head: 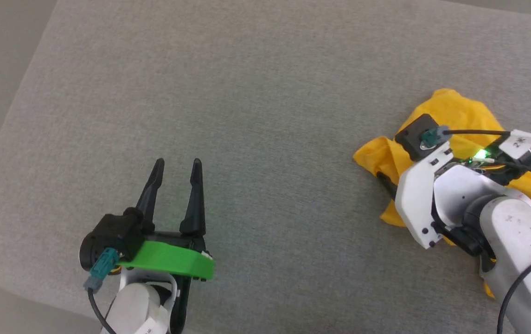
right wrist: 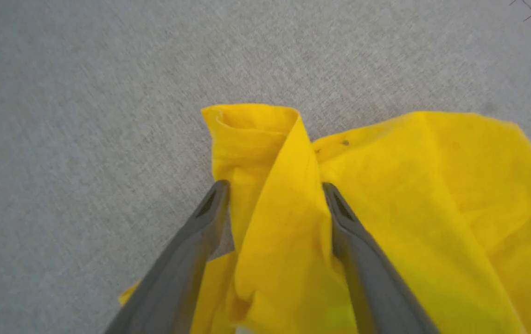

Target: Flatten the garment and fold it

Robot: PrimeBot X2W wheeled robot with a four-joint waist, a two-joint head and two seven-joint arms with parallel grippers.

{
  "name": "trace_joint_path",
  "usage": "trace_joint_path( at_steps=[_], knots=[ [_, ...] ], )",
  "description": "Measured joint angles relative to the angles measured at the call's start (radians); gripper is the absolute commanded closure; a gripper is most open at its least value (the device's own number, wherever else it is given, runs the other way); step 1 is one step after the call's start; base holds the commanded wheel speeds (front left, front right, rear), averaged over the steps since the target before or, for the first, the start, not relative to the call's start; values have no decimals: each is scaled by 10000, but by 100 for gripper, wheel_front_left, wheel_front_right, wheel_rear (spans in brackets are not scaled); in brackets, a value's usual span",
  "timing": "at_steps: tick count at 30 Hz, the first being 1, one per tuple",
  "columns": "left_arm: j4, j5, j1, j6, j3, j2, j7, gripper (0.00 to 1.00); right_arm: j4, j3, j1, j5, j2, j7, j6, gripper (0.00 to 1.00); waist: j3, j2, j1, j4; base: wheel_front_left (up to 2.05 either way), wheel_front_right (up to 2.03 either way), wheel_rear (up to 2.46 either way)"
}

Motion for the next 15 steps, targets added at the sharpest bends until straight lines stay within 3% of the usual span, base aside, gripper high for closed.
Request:
trace_joint_path(
  at_steps=[1,2,8,15],
  knots=[
    [12,-6,0,4,-19,2,0,0,148,155,-93,35,-77,88,0,69,47,0,0,83,0,0,0],
    [21,-6,0,21,-29,2,0,0,211,265,-151,42,-140,92,0,100,75,0,0,132,0,0,0],
    [157,-6,19,75,35,0,0,0,610,290,-352,320,-128,-424,0,100,-39,0,0,230,0,0,0],
    [205,198,327,58,330,2,0,0,800,-1246,-526,380,372,-1423,0,100,-674,0,0,-104,0,0,0]
  ],
)
